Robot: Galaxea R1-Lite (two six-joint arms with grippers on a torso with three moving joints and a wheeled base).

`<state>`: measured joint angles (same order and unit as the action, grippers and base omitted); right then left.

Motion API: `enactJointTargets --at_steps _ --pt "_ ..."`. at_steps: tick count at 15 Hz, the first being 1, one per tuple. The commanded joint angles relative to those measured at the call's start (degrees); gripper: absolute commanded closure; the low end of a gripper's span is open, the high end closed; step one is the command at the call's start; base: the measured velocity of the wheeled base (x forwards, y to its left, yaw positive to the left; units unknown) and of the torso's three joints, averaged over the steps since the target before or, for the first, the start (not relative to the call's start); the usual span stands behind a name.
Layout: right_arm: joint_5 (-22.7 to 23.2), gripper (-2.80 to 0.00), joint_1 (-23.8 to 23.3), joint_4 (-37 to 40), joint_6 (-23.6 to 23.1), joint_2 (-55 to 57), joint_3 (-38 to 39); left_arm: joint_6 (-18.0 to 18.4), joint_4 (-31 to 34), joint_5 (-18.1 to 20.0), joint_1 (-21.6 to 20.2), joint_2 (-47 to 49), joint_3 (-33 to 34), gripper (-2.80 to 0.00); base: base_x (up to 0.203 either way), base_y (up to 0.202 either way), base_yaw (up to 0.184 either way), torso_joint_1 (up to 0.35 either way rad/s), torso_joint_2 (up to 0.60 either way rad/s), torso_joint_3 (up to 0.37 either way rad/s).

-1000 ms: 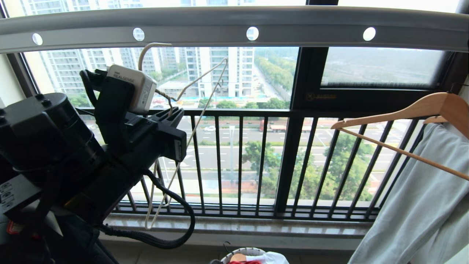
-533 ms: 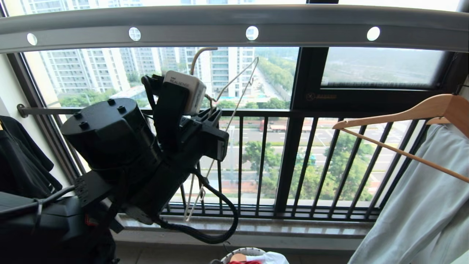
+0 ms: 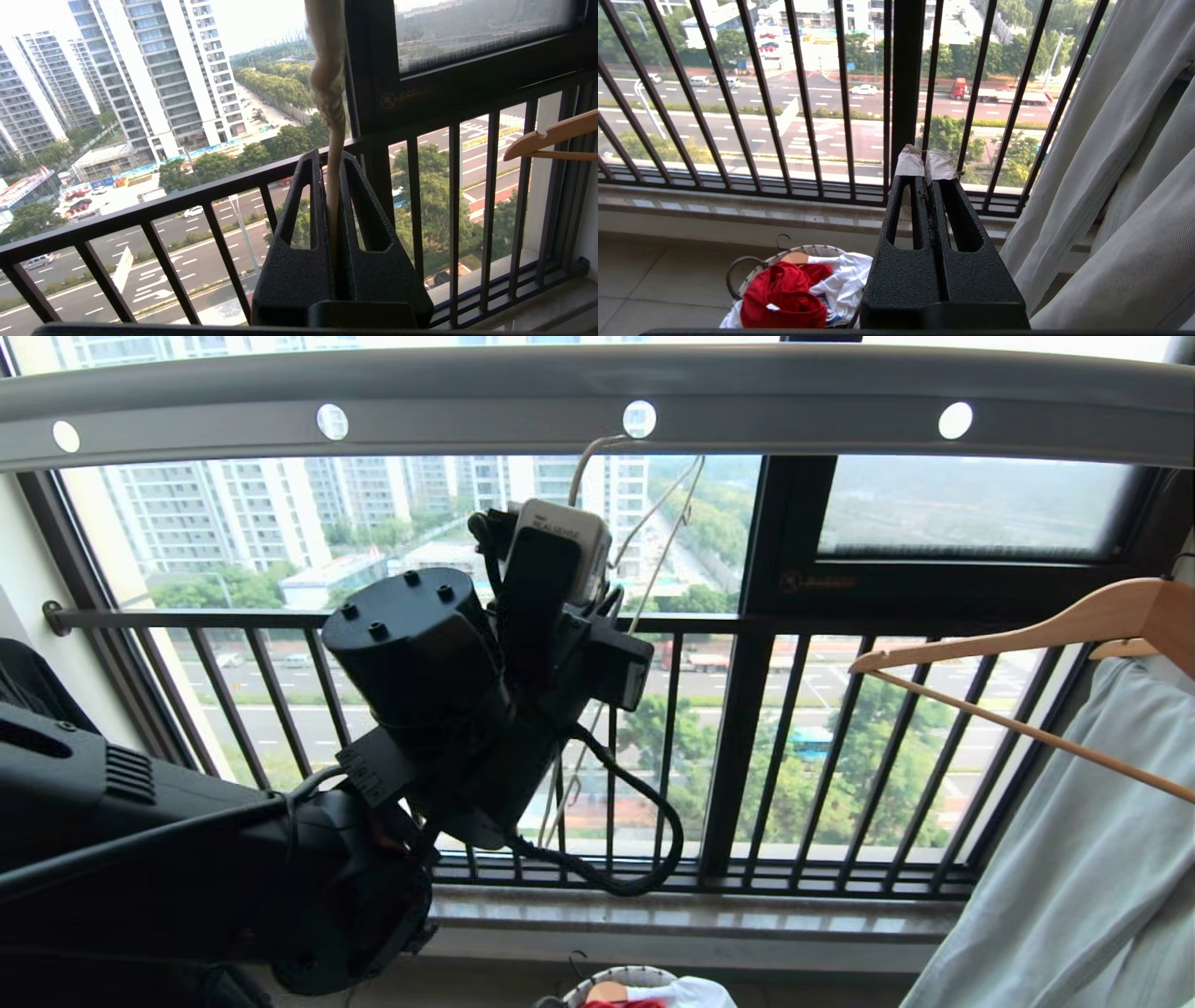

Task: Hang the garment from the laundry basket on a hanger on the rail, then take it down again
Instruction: Hang the clothes rack on the clothesline

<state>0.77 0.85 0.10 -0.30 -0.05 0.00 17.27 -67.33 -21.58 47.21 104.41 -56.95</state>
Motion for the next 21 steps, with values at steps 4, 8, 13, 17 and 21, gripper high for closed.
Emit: enactJointTargets --at_steps 4,8,13,17,21 --pt "0.0 0.00 0.0 0.0 0.0 0.1 0.0 1.4 0.1 -0.2 -0.5 4.4 -6.6 0.00 0.000 0.000 0.000 0.000 0.00 0.000" --pt "0.1 0.00 0.0 0.1 0.0 0.1 0.0 2.5 2.6 -0.2 -1.5 5.5 -10.6 0.00 0.000 0.000 0.000 0.000 0.00 0.000" --pt "0.0 0.00 0.0 0.0 0.0 0.1 0.0 2.7 6.3 -0.2 -3.1 6.3 -13.3 0.00 0.000 0.000 0.000 0.000 0.00 0.000" --pt "0.1 0.00 0.0 0.0 0.0 0.1 0.0 2.6 13.5 -0.1 -3.2 4.4 -15.7 0.00 0.000 0.000 0.000 0.000 0.00 0.000" --pt "0.0 0.00 0.0 0.0 0.0 0.1 0.0 2.6 23.7 -0.2 -3.5 3.9 -20.7 0.00 0.000 0.000 0.000 0.000 0.00 0.000"
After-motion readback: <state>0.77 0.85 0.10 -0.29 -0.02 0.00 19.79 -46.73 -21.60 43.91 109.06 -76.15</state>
